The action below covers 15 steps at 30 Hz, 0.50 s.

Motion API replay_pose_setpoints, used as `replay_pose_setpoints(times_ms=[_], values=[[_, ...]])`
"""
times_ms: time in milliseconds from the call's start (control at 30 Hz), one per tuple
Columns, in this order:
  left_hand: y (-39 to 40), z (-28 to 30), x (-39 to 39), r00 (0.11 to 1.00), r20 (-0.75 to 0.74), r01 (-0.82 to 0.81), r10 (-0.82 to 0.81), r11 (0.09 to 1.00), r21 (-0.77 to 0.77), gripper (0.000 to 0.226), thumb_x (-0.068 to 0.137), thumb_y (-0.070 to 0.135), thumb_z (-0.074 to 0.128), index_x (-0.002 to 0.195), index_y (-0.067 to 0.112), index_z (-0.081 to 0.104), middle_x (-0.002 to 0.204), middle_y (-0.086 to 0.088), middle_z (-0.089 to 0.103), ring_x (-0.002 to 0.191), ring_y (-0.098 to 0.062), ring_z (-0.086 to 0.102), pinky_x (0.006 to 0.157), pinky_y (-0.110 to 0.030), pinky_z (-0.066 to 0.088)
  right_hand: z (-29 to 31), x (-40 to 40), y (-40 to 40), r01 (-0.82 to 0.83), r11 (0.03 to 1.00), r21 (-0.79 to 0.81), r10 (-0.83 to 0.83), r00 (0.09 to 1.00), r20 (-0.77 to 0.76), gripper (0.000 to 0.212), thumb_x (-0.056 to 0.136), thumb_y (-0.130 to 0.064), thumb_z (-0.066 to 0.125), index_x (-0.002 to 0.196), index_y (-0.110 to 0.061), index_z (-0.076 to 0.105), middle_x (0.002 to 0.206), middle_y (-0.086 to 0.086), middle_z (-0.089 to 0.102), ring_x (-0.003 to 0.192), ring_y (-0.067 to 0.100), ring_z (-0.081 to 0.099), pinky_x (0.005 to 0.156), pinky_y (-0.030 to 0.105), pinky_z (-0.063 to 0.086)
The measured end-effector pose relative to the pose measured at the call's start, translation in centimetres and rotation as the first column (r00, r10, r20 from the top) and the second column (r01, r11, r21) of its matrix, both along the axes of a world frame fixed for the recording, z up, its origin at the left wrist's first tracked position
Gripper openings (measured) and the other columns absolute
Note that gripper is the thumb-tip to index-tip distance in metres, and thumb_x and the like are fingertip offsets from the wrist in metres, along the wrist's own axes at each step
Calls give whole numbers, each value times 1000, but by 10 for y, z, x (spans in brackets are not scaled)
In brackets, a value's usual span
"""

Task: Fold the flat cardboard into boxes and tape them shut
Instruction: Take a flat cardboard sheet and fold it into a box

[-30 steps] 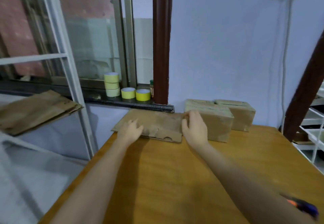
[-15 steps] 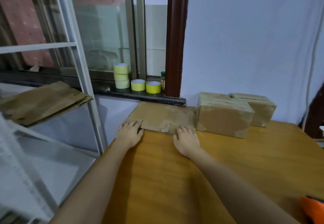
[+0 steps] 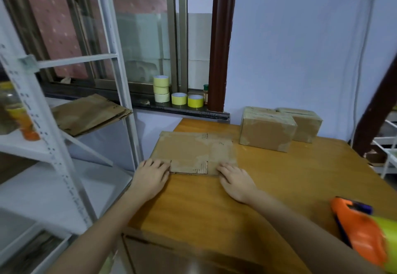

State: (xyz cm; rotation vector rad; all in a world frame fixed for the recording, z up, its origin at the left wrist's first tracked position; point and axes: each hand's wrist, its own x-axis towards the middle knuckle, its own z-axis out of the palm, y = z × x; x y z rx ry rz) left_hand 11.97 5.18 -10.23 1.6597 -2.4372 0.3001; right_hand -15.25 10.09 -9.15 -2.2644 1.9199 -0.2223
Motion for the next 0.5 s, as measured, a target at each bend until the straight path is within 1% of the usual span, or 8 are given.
replay_pose_setpoints(times_ms=[33,67,167,267,367,433,500], values=[[15,-3,5,1000,8,11,-11,1000,-22,48,92,39,30,107,21,72,100,5,67,90,-22,62,79,-35,50,-1,-1,16,-9,1000,-13,9,1000,-1,45,104,-30,26,148,-24,30,158,-6,21,145,12,15,115,31,13],[30,-7,9,1000,3,25,-25,999,-49,47,89,39,32,103,21,73,96,6,67,85,-22,62,73,-34,51,-3,-4,33,-14,1000,-27,14,1000,-5,44,104,-31,26,148,-25,29,158,-8,21,145,10,15,115,30,12],[79,-11,7,995,-14,92,-94,991,-92,45,89,39,32,105,21,71,97,5,66,84,-23,60,66,-32,51,-9,-15,81,-12,999,-38,12,1000,-24,45,105,-33,25,150,-28,25,158,-10,18,146,8,11,116,29,9],[119,-10,-4,991,-39,121,-126,985,-122,46,91,39,32,106,21,71,100,5,66,85,-24,60,66,-33,51,-15,-24,126,18,999,-45,-19,1000,-11,46,104,-36,25,150,-30,25,158,-13,17,146,5,8,116,29,8],[151,-10,-19,990,-91,104,-112,990,-91,47,93,40,29,105,21,71,98,5,66,85,-24,58,68,-33,49,-16,-30,163,50,996,-80,-50,999,7,44,104,-37,25,148,-30,30,157,-14,21,145,4,12,114,27,10],[166,-9,-26,983,-122,127,-136,989,-78,51,94,41,25,109,22,70,102,5,65,91,-25,56,72,-35,47,-16,-34,185,73,991,-114,-70,997,26,42,105,-36,26,145,-31,35,154,-15,26,143,4,17,110,24,12],[180,-8,-32,976,-144,161,-166,986,-44,49,96,40,26,115,22,67,110,5,63,99,-26,52,78,-38,45,-15,-40,204,103,984,-144,-96,994,51,39,104,-35,28,141,-32,40,151,-16,32,140,3,22,105,21,15]])
